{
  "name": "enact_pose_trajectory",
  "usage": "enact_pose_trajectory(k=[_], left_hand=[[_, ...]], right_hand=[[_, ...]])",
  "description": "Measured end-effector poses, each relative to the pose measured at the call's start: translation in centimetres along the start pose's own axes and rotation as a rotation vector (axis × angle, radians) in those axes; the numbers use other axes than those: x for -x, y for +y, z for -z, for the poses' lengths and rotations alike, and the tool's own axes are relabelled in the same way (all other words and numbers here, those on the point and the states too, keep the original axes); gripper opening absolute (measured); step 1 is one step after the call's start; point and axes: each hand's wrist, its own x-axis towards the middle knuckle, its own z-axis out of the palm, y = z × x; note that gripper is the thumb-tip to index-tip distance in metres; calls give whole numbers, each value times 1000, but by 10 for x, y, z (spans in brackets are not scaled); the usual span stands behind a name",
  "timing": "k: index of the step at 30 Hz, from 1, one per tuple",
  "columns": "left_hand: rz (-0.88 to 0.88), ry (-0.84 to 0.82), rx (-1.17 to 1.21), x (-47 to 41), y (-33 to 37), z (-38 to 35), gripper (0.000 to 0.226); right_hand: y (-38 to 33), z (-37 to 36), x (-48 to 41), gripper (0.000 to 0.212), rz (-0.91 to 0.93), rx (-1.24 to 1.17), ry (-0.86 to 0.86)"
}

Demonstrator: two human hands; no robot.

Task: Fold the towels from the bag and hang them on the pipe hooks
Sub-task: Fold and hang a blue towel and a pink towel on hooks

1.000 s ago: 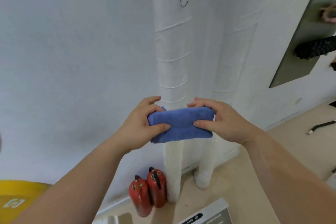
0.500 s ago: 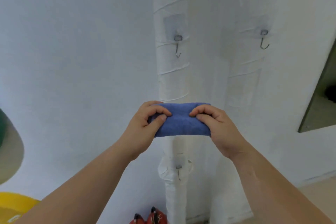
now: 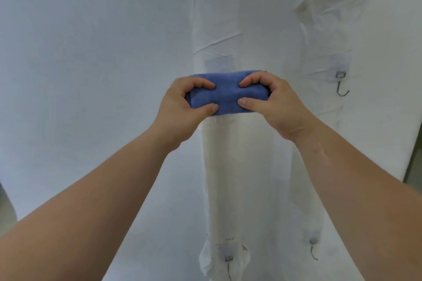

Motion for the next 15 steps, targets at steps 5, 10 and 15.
enact_pose_trajectory(k=[5, 10, 15], left_hand=[[-59, 36, -94, -30, -14, -7, 42], [-126, 22, -170, -30, -23, -7, 50], [-104, 18, -156, -23, -33, -10, 45]], right_hand=[[16, 2, -31, 29, 9, 41, 26], [30, -3, -29, 32, 12, 15, 45], [39, -6, -20, 37, 5, -17, 26]])
